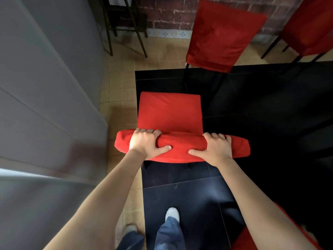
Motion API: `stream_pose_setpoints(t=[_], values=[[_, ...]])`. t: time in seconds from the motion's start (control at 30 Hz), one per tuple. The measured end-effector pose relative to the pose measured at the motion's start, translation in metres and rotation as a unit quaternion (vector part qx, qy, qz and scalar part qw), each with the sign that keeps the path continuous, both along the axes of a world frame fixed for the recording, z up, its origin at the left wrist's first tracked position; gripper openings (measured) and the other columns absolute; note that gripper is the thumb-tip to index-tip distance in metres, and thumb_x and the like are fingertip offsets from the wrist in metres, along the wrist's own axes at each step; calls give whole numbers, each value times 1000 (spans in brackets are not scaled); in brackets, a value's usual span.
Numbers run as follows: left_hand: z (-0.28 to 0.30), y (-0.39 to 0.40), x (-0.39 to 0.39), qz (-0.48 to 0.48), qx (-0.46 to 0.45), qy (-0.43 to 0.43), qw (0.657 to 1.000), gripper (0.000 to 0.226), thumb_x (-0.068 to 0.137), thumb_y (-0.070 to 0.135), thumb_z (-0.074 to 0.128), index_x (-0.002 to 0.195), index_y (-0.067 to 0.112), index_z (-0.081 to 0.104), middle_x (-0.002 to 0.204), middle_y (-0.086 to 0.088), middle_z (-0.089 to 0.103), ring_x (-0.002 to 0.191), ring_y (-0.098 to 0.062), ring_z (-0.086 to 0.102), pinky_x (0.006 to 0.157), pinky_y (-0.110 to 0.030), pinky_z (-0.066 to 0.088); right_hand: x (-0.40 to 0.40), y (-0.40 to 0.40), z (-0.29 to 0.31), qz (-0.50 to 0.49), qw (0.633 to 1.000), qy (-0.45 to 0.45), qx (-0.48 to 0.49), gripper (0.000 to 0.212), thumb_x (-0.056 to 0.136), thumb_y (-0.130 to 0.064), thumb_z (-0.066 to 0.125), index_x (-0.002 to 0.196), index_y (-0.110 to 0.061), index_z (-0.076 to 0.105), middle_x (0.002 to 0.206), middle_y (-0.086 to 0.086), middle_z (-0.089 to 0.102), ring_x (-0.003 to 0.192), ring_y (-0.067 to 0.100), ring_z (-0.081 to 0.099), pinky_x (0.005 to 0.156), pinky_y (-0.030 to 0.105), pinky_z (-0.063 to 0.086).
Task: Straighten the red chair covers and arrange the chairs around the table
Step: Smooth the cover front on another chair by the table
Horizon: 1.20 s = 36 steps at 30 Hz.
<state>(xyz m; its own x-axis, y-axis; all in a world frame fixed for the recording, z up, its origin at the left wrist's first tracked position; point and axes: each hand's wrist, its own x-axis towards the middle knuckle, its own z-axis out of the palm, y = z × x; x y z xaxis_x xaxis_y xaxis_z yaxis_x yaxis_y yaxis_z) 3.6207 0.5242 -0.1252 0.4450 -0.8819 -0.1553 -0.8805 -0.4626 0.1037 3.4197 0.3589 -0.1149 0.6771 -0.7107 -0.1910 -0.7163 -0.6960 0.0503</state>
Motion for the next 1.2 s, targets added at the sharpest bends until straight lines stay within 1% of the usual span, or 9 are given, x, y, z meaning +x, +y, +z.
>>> stream_pose_setpoints(t=[0.07, 0.23, 0.37, 0.53, 0.7, 0.83, 1.03, 1.1, 1.2], values=[[0, 6, 1, -19, -1, 2, 1000, 87, 69, 87, 22, 127, 31, 53, 111, 2, 67, 103, -21, 61, 99, -36, 36, -5, 15, 0, -23, 1000, 0, -2, 109, 49, -97, 20, 123, -26, 55, 112, 0, 65, 111, 26, 54, 100, 44, 31], [0, 15, -2, -33, -2, -10, 999, 88, 68, 86, 14, 126, 34, 55, 113, 4, 66, 108, -22, 58, 100, -39, 33, -16, 49, -3, -75, 997, -10, -25, 107, 49, -96, 21, 119, -25, 58, 107, 1, 66, 107, 26, 57, 97, 44, 33], [2, 22, -5, -38, 2, -17, 999, 86, 69, 85, 13, 125, 35, 55, 114, 6, 66, 111, -21, 56, 103, -42, 31, -21, 67, -2, -95, 995, -10, -29, 105, 50, -96, 23, 117, -24, 60, 104, 1, 67, 105, 26, 57, 96, 44, 34], [2, 26, -4, -46, -5, -11, 999, 85, 70, 84, 14, 125, 35, 56, 116, 6, 65, 112, -21, 55, 102, -42, 31, -22, 77, -1, -108, 993, -17, -34, 105, 51, -96, 23, 115, -21, 60, 103, 3, 67, 104, 27, 58, 96, 44, 34], [2, 38, -5, -64, -9, -4, 998, 90, 66, 85, 9, 124, 35, 57, 115, 7, 66, 111, -20, 55, 101, -40, 30, -29, 98, -2, -126, 991, -28, -29, 106, 51, -95, 24, 114, -19, 61, 100, 5, 68, 101, 29, 59, 97, 46, 34], [3, 45, -1, -92, -7, 5, 996, 90, 66, 85, 9, 124, 35, 57, 116, 8, 66, 113, -20, 54, 103, -40, 28, -31, 119, -3, -154, 987, -26, -40, 106, 51, -95, 25, 113, -17, 62, 99, 6, 68, 100, 30, 60, 96, 46, 34], [5, 59, 9, -148, -8, 11, 989, 90, 66, 84, 9, 124, 34, 57, 119, 7, 65, 117, -20, 53, 105, -41, 27, -31, 165, -7, -205, 975, -62, -55, 98, 53, -91, 37, 101, -11, 66, 88, 12, 69, 90, 34, 62, 91, 47, 38], [5, 64, 12, -171, -10, 9, 985, 89, 66, 83, 10, 124, 34, 58, 118, 7, 65, 116, -20, 53, 105, -41, 29, -30, 180, -8, -227, 970, -63, -52, 97, 53, -91, 39, 101, -11, 66, 89, 12, 68, 91, 34, 61, 91, 46, 37], [6, 63, 19, -203, -14, 3, 979, 88, 66, 82, 10, 122, 33, 59, 116, 7, 65, 114, -20, 54, 102, -39, 30, -25, 196, -7, -261, 963, -52, -42, 101, 53, -92, 32, 108, -14, 63, 97, 9, 68, 97, 33, 59, 94, 46, 34]])
